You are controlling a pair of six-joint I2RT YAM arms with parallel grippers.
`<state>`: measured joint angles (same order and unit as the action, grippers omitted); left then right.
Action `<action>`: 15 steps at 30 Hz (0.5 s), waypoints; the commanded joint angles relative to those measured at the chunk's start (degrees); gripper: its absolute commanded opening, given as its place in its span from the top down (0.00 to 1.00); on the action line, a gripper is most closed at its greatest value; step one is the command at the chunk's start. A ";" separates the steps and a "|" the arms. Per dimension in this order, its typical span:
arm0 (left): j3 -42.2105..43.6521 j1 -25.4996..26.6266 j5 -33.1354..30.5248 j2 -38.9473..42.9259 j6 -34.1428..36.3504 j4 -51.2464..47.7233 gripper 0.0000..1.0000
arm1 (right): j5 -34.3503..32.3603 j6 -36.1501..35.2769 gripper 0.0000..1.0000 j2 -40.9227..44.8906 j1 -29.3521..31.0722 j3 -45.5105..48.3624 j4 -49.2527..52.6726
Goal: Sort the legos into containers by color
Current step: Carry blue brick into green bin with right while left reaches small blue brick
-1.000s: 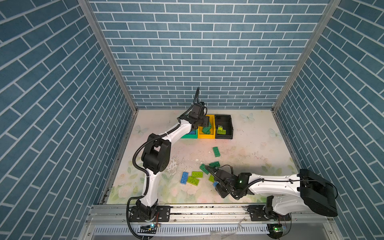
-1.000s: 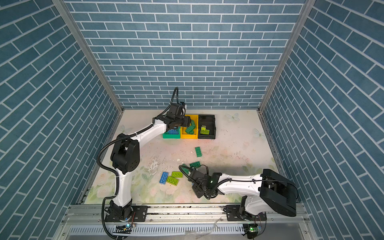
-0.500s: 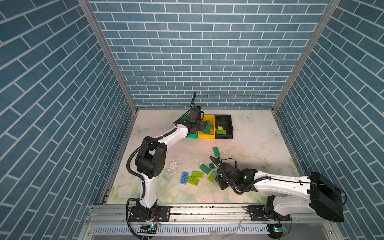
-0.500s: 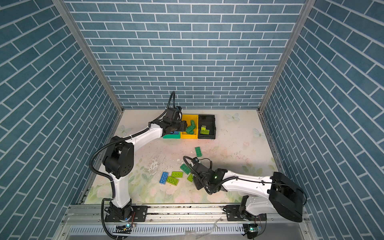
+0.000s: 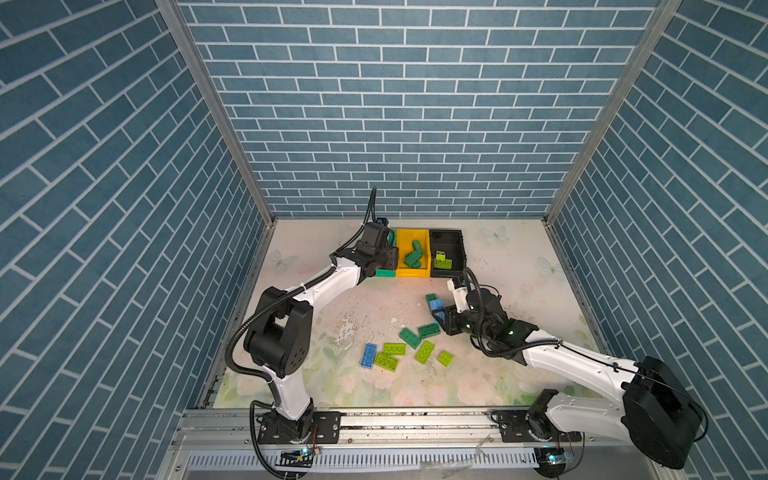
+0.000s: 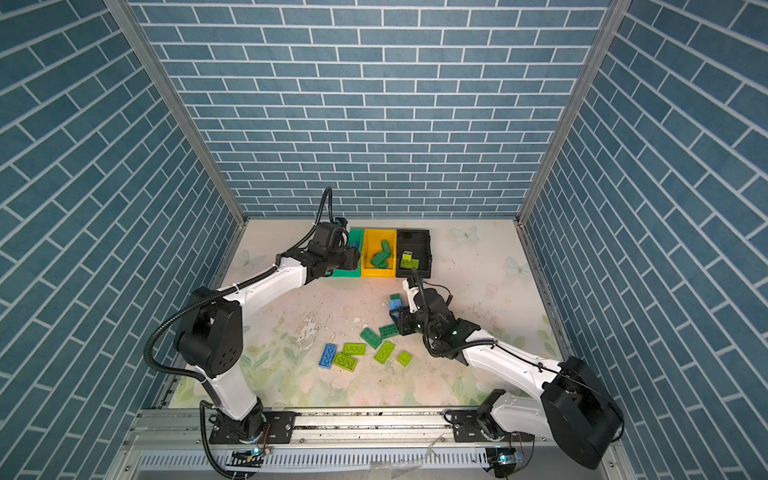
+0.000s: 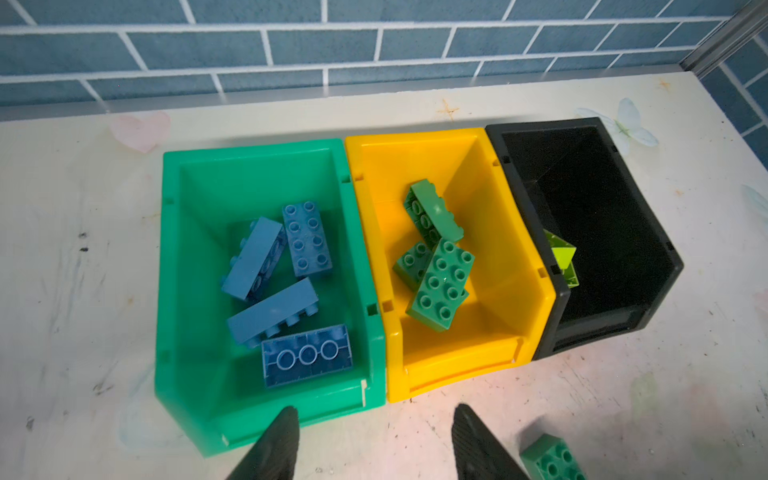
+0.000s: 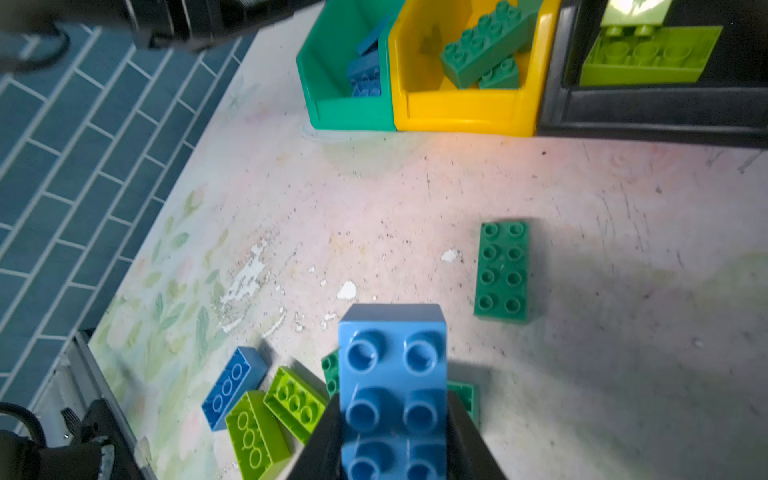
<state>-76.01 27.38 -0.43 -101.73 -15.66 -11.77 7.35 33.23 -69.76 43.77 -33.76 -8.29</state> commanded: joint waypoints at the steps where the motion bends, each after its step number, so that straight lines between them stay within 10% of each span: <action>1: 2.70 -0.42 -1.13 2.58 -0.90 -0.23 0.39 | 5.64 0.96 0.97 -2.55 -2.12 -1.88 -8.54; 15: 9.98 -0.95 -2.11 9.21 -4.34 -5.18 0.38 | 18.37 8.45 0.97 -21.25 -8.60 -12.40 -33.71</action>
<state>-67.18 26.94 -1.74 -94.35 -18.48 -14.13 20.45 37.36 -87.92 35.94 -43.92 -31.77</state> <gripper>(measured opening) 0.624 0.346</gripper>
